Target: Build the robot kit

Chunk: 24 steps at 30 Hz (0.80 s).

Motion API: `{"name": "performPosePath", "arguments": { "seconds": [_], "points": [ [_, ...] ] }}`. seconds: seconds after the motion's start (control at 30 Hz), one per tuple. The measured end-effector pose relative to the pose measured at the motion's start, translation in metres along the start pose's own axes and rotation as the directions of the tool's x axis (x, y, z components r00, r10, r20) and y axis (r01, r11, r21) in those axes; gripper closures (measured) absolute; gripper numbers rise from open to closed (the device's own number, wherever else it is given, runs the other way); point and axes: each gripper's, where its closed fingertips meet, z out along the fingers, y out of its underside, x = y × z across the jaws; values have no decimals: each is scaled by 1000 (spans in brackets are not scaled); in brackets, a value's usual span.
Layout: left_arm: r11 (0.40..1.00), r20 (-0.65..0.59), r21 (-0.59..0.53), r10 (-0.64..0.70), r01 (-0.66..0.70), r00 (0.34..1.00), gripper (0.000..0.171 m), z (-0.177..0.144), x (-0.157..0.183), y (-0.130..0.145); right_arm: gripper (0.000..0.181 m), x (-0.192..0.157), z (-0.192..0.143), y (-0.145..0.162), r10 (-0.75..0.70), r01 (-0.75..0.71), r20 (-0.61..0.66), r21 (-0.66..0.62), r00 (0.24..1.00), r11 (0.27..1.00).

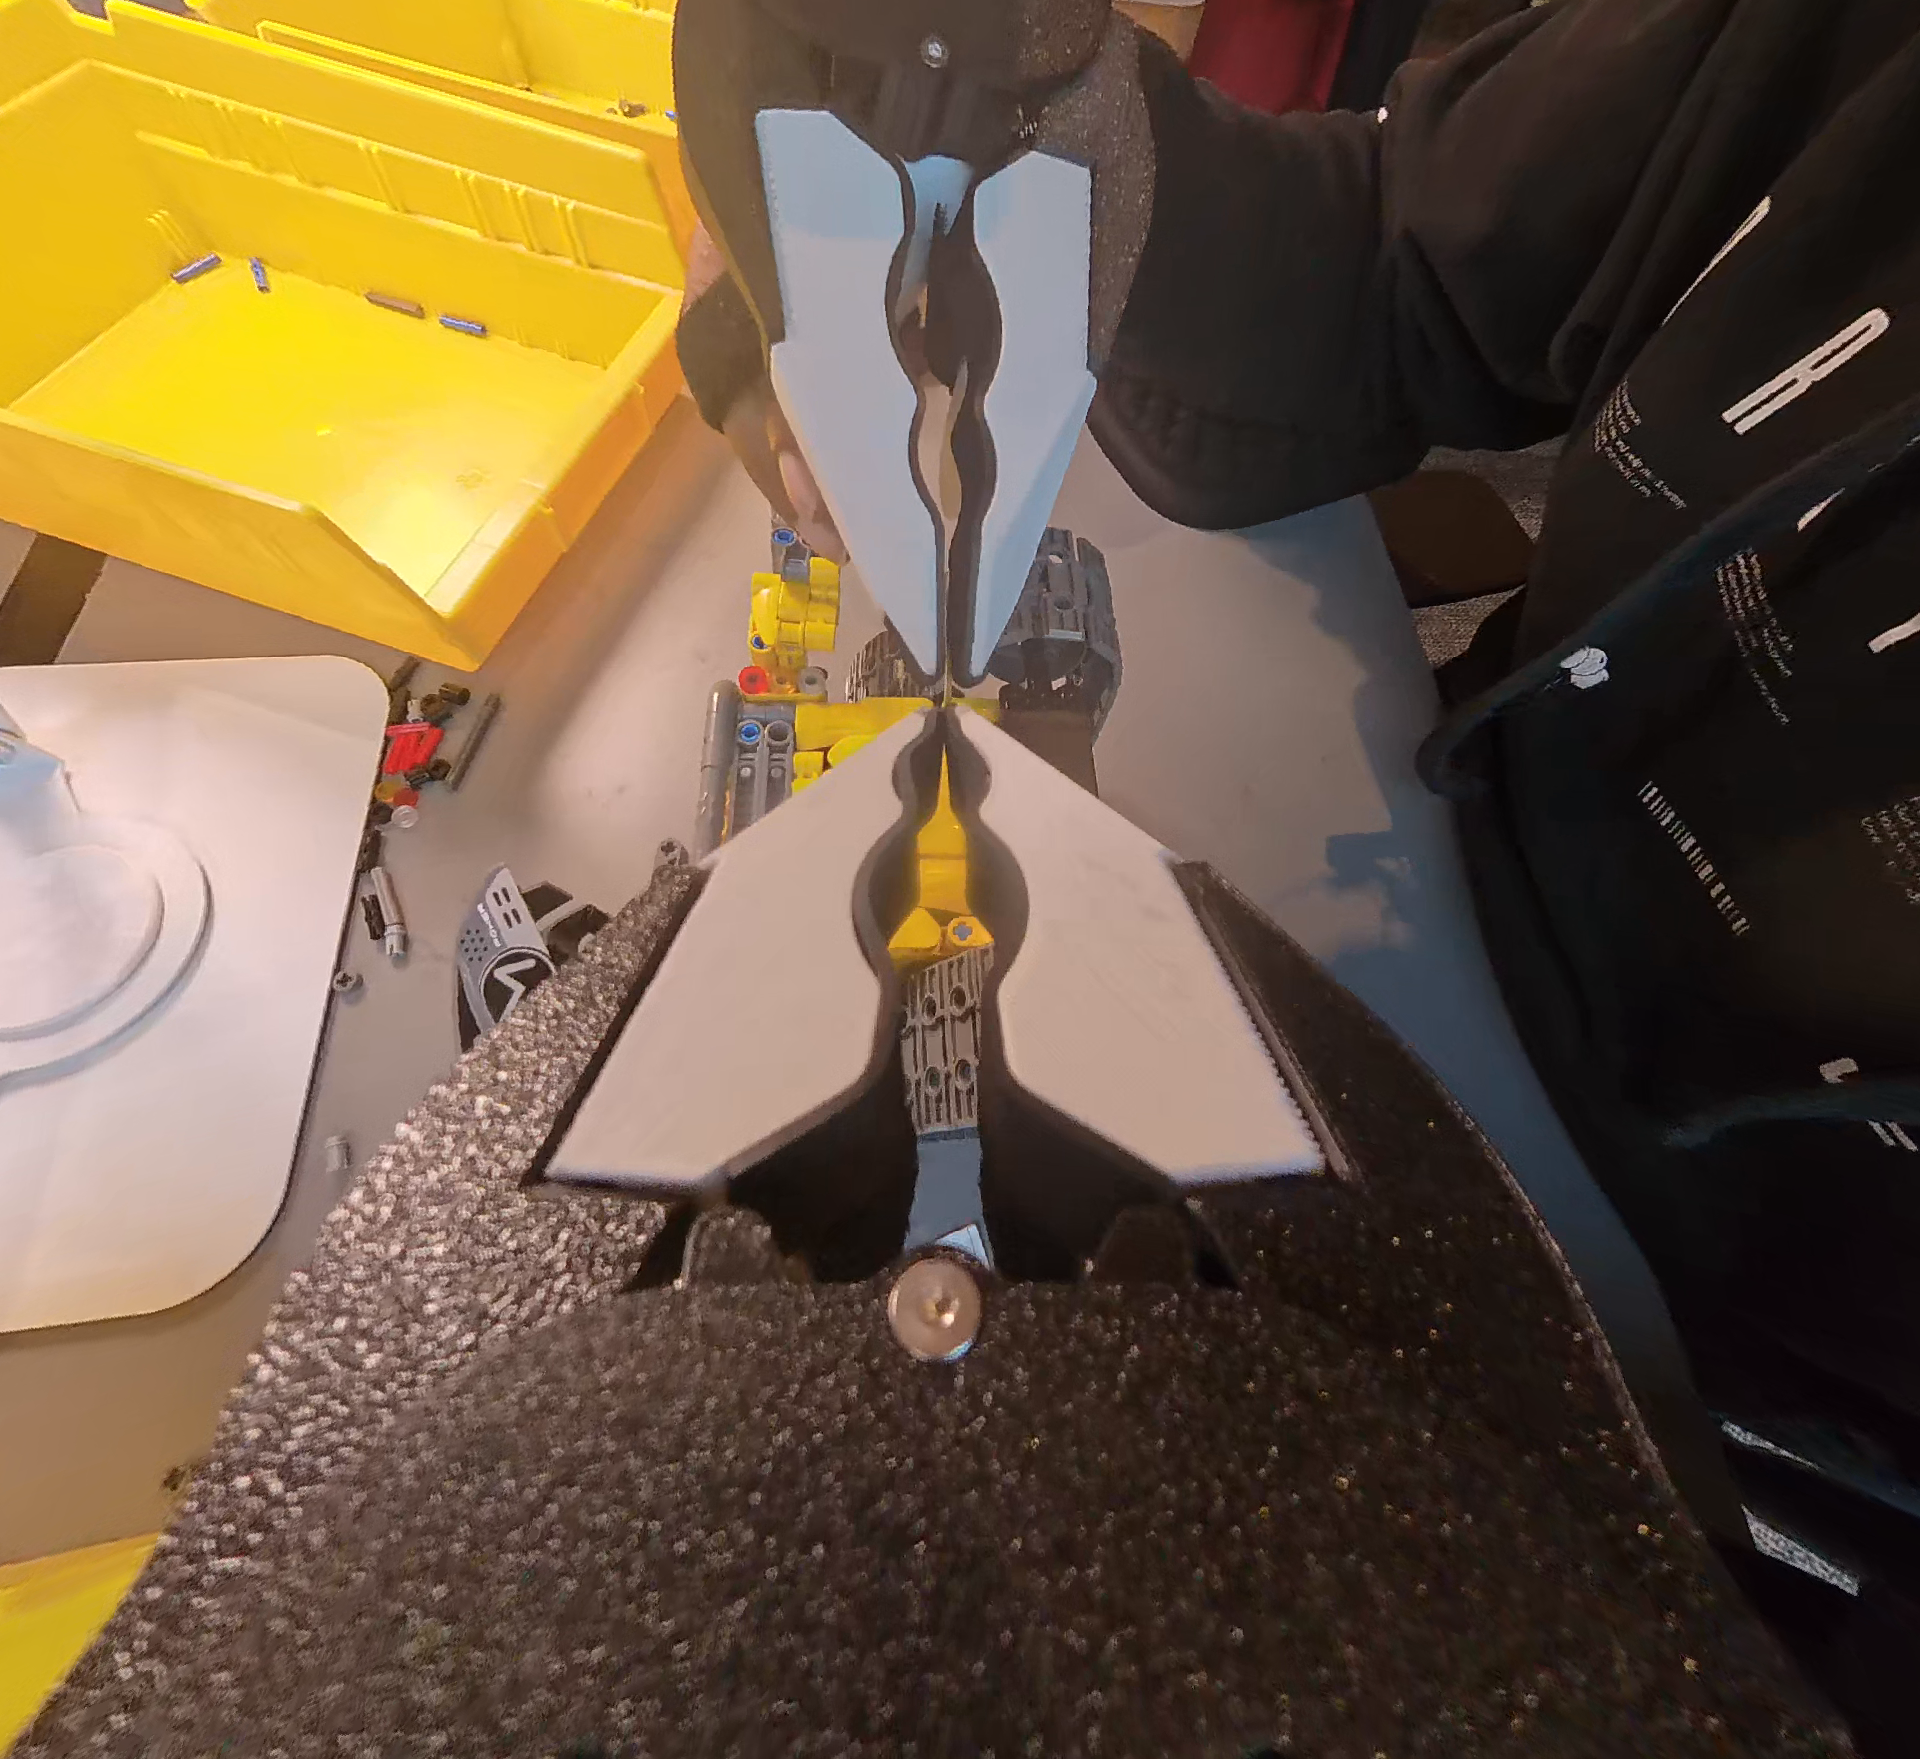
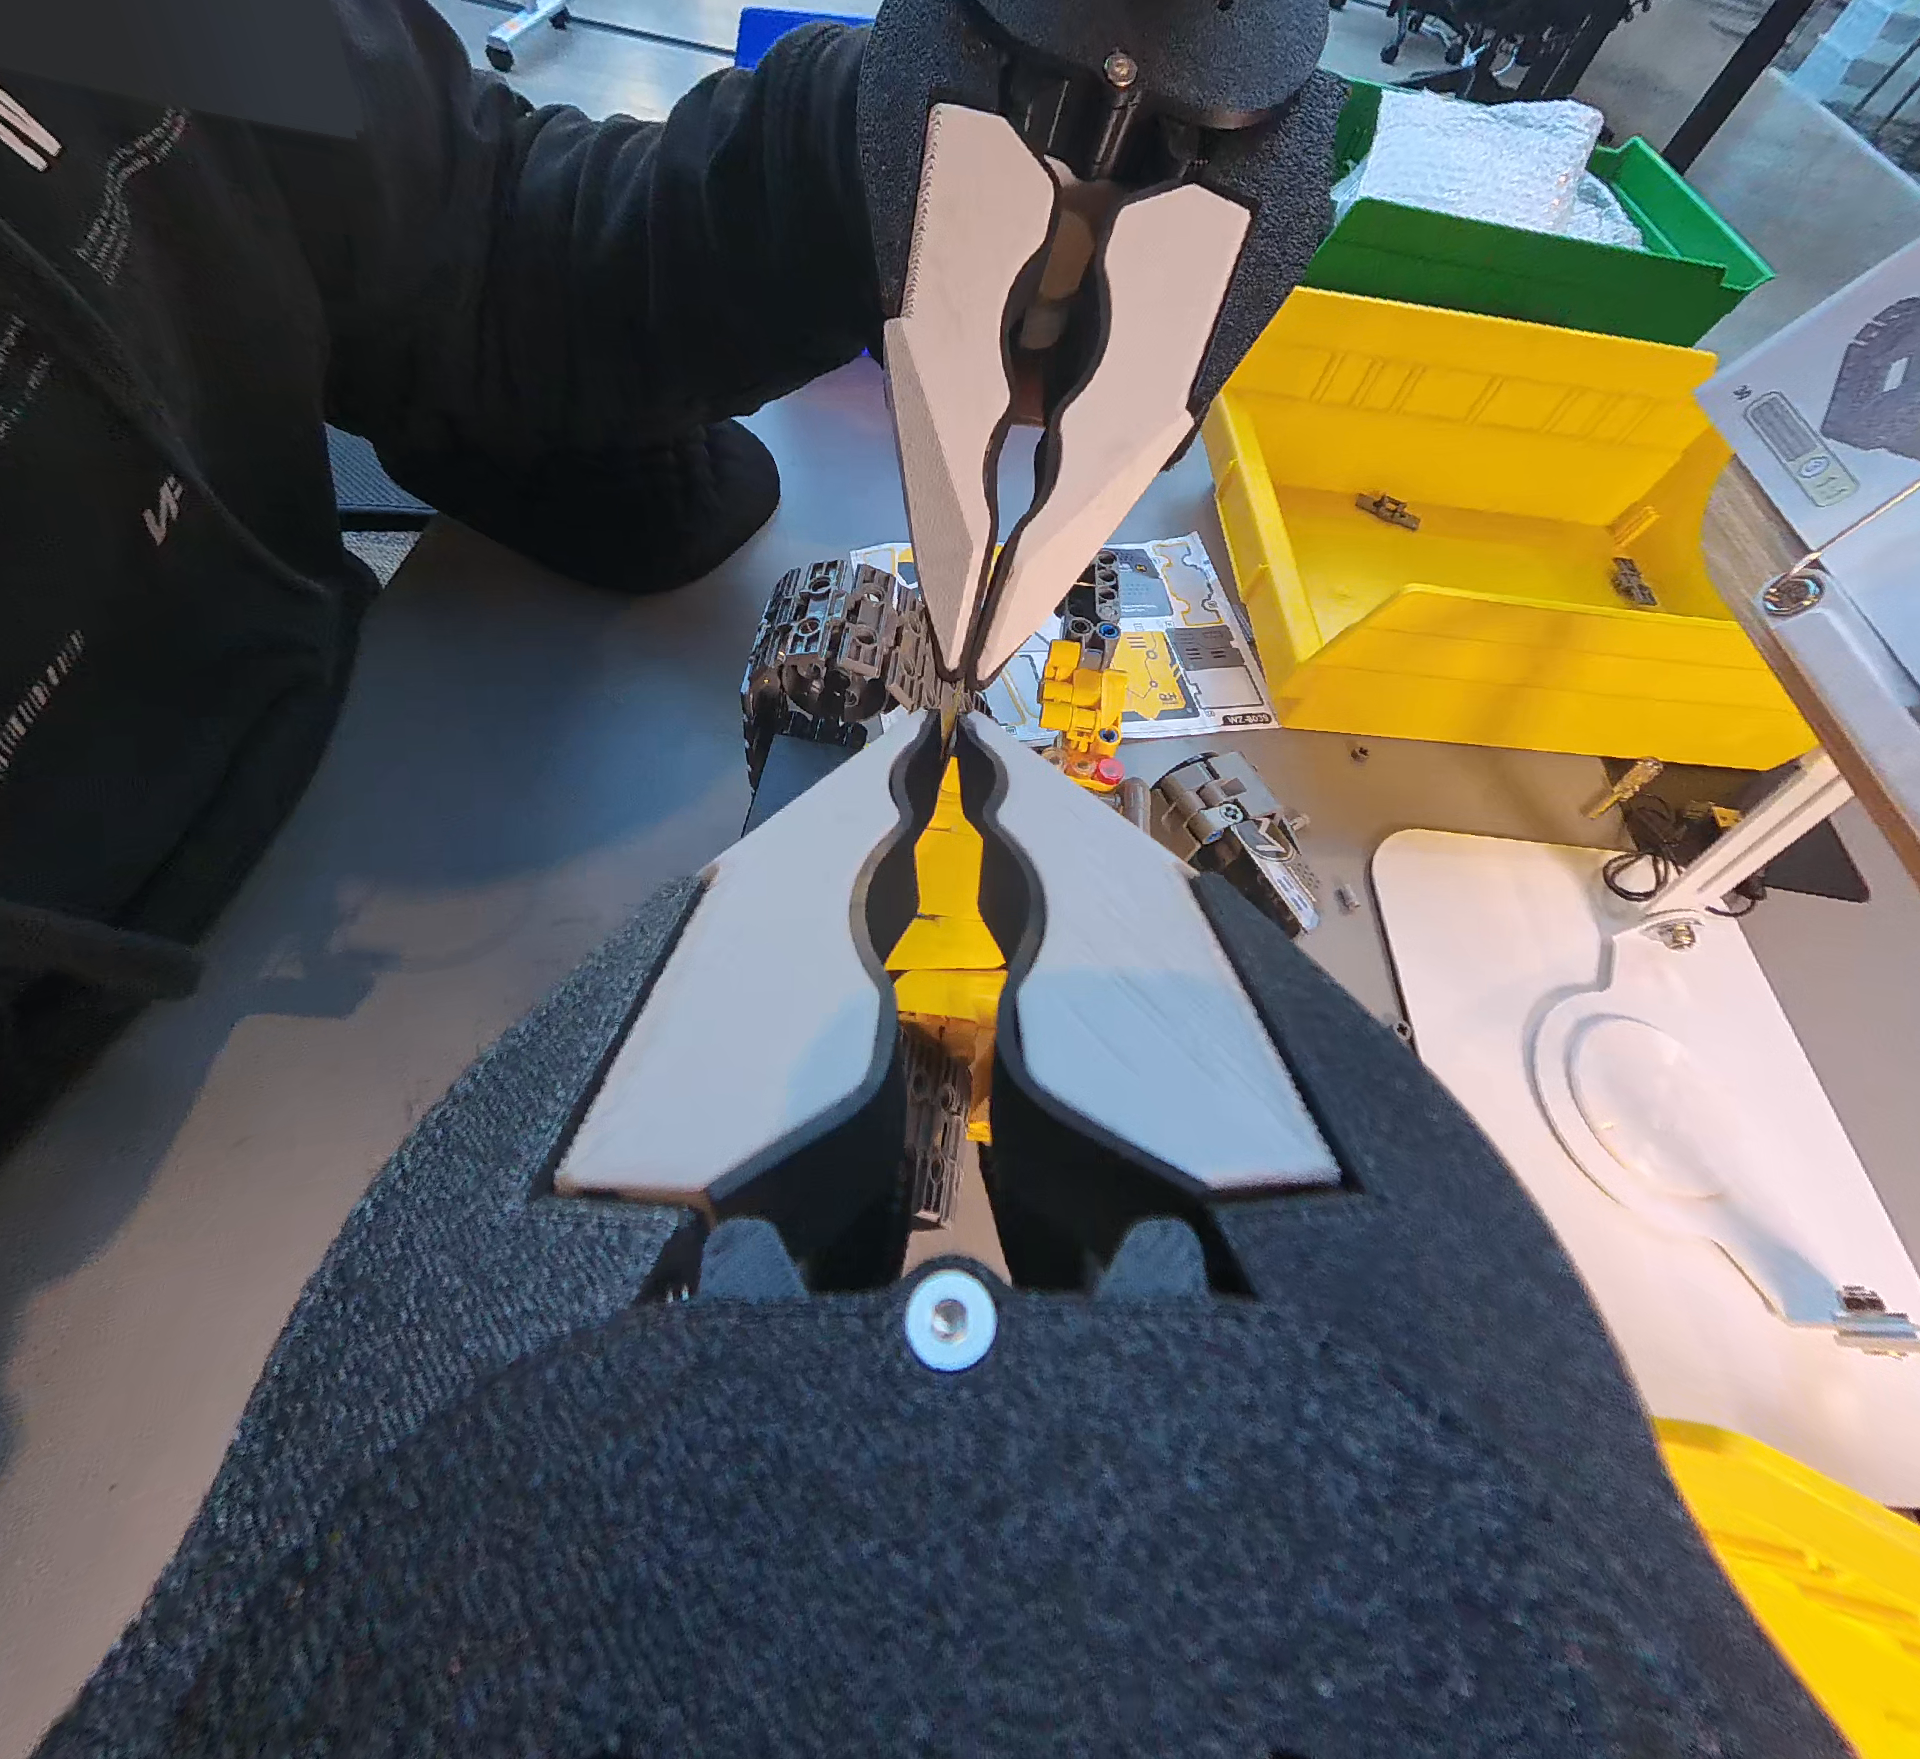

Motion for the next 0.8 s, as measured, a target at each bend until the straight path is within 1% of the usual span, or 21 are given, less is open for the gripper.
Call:
{"name": "performPosePath", "arguments": {
  "seconds": [0.17,0.27,0.5,0.8],
  "points": [
    [999,3,-40,15,-15,1000,171,2,4,5,167,0,-2,-2,-3,3,-16,-5,1000,1000],
    [998,5,-53,25,-25,1000,171,3,6,5,166,-4,2,3,-16,16,-8,-46,1000,999],
    [998,6,-65,25,-25,1000,171,3,6,8,177,-9,8,9,-13,14,16,-75,1000,997],
    [998,12,-55,20,-19,1000,171,1,5,7,181,-7,9,10,-7,8,12,-69,1000,998]
  ]
}}
